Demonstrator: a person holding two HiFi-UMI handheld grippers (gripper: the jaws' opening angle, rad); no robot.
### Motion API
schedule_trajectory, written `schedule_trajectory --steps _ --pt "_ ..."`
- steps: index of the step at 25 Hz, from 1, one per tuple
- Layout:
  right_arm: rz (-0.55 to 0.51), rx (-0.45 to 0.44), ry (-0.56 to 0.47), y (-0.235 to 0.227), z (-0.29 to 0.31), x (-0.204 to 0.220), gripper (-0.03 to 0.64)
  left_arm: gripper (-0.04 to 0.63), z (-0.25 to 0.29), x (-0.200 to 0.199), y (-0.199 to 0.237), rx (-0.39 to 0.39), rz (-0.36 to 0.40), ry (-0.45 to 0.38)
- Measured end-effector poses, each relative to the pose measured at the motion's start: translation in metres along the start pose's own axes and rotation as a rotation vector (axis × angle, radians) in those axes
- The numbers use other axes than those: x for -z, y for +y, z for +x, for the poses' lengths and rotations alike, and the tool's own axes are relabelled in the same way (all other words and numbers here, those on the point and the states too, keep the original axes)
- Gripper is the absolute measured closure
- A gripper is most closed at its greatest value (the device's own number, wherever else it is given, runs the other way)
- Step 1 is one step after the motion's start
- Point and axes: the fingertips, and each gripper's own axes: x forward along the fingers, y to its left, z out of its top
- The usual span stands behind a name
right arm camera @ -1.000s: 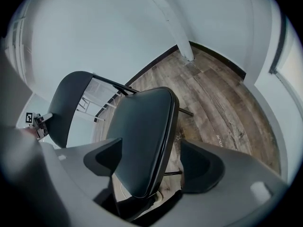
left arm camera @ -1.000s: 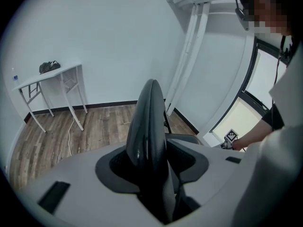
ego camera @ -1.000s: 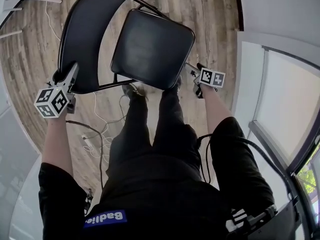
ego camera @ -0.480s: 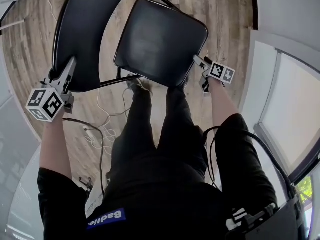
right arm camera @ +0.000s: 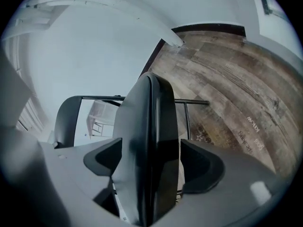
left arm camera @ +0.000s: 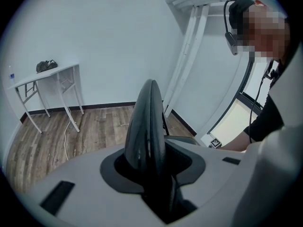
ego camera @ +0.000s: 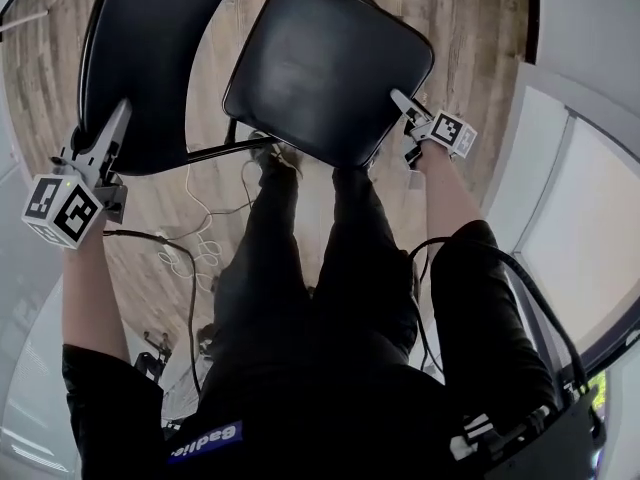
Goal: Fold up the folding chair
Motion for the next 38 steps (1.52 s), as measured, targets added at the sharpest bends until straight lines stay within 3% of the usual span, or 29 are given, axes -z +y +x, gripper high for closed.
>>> schedule_trajectory --steps 9,12,20,38 --pt "0.096 -0.016 -0.075 -0.010 0.017 0.008 0.257 0.459 -0.001 0.005 0.000 -0.035 0.000 0.028" --pt "0.114 0.000 -0.054 -0.008 0.019 0.011 0.258 0.459 -0.002 0.004 0.007 -0.036 0.012 -0.005" --pt "0.102 0.016 -0.057 0.000 0.017 0.011 0.259 0.459 -0.002 0.005 0.005 -0.019 0.013 -0.004" --pt "0.087 0.057 -0.086 0.094 -0.009 0.015 0.298 0.480 -0.053 -0.028 -0.041 -0.072 0.083 -0.004"
